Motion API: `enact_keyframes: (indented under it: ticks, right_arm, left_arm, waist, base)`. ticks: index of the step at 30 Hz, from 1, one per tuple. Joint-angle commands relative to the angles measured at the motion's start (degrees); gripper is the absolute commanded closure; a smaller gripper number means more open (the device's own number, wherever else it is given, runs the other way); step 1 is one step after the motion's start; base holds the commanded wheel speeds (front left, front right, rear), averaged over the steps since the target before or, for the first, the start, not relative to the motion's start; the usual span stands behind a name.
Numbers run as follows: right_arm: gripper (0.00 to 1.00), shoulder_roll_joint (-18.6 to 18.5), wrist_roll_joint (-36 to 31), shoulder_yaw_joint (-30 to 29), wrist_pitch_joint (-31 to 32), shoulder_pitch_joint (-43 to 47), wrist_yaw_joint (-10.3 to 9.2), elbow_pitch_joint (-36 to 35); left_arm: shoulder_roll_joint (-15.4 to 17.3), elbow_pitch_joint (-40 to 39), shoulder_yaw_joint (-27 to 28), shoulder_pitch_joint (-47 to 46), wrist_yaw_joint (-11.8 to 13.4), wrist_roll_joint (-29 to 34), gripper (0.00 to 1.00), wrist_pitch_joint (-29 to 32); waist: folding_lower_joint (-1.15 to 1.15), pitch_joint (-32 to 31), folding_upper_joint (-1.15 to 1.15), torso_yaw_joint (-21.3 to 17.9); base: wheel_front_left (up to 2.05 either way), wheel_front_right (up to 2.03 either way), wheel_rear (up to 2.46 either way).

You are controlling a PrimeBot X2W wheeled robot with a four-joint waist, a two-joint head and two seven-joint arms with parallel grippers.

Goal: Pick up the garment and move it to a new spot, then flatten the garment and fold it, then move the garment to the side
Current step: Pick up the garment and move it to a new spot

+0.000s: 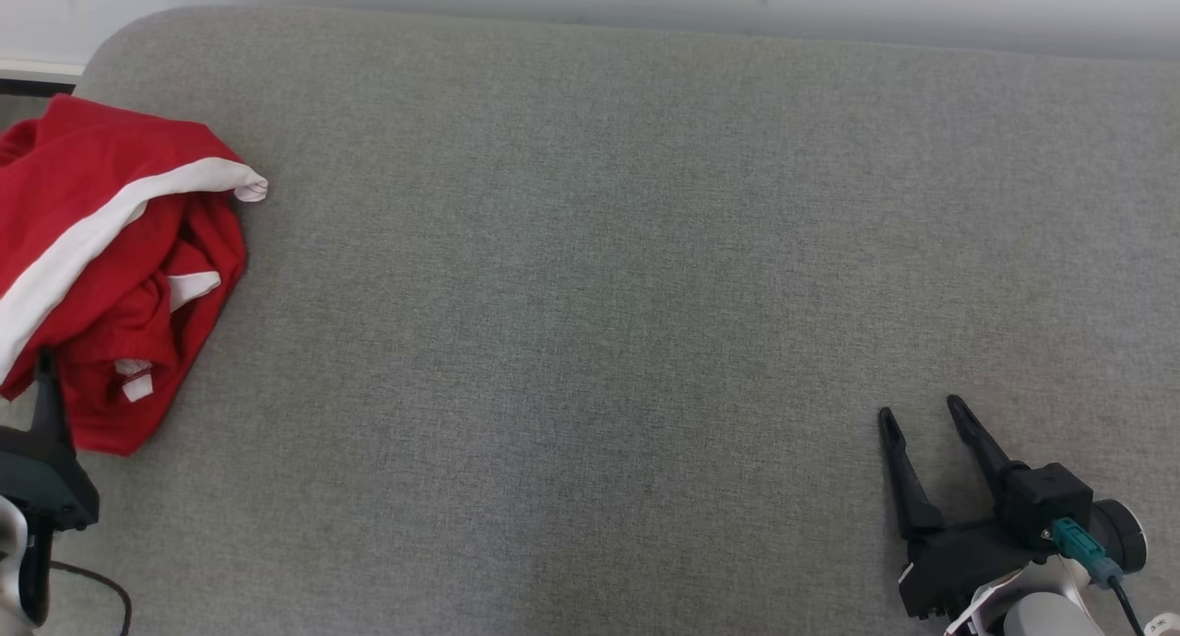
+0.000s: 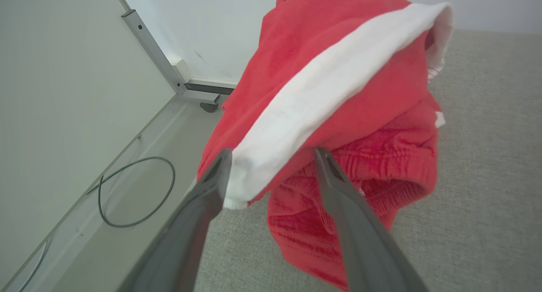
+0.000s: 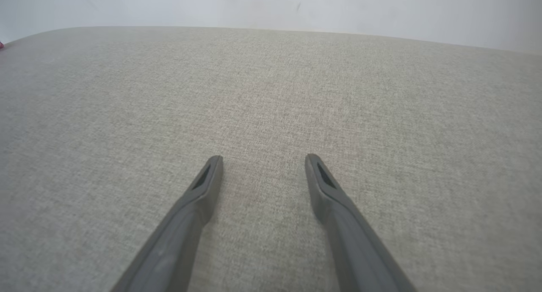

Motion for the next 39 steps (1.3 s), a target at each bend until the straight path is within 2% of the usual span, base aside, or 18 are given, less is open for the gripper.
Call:
enact_keyframes:
  ticks: [1, 3, 6, 15, 22, 31, 36, 39]
  right_arm:
    - [0.00, -0.27, 0.09, -0.07, -0.02, -0.09, 0.19, 0.01]
    - [0.00, -0.26, 0.16, -0.22, -0.02, -0.05, 0.19, 0.02]
    - [0.00, -0.20, 0.17, -0.58, -0.01, 0.13, 0.19, -0.02]
    - [0.00, 1.24, -0.13, -1.15, -0.02, 0.86, 0.19, 0.97]
    - [0.00, 3.54, 0.26, -1.57, -0.02, 2.43, 0.19, 2.88]
    - [0.00, 6.94, 0.78, -1.03, -0.02, 4.67, 0.19, 4.50]
    - [0.00, 8.04, 0.95, -1.40, -0.02, 6.19, 0.19, 5.04]
    - [0.00, 8.44, 0.78, -1.56, -0.02, 6.98, 0.18, 5.27]
  left_arm:
    - [-0.02, 0.36, -0.10, -0.93, 0.45, 0.39, 0.00, -0.56]
    - [-0.10, 1.13, -0.19, -1.15, 0.97, 0.57, 0.00, -1.19]
    - [-0.42, 1.89, -0.61, -1.94, 1.21, 0.74, 1.00, -1.93]
    - [0.36, 1.14, -2.08, -4.43, 0.14, 2.09, 1.00, -5.32]
    - [2.39, -4.23, -7.93, -9.61, -1.66, 6.28, 1.00, -5.72]
    - [2.97, -14.58, -18.42, -14.59, -2.55, 7.41, 1.00, -1.38]
    - [3.03, -21.38, -25.29, -16.49, -2.51, 4.76, 1.00, 1.56]
    - [1.55, -23.96, -27.99, -18.14, -2.52, 3.18, 1.00, 1.67]
  waist:
    - [0.00, 0.17, -0.01, -0.17]
    - [0.00, 0.30, -0.01, -0.28]
    - [0.00, 0.47, -0.01, -0.29]
    - [0.00, -1.64, -0.01, -0.44]
    - [0.00, -6.25, -0.01, -1.77]
    - [0.00, -11.52, -0.01, -7.78]
    - [0.00, -13.57, -0.01, -12.31]
    - [0.00, -14.45, -0.01, -15.30]
  base:
    - [0.00, 0.00, 0.00]
    - [0.00, 0.00, 0.00]
    - [0.00, 0.00, 0.00]
    - [0.00, 0.00, 0.00]
    - [0.00, 0.00, 0.00]
    - [0.00, 0.00, 0.00]
    - [0.00, 0.00, 0.00]
    - [0.00, 0.00, 0.00]
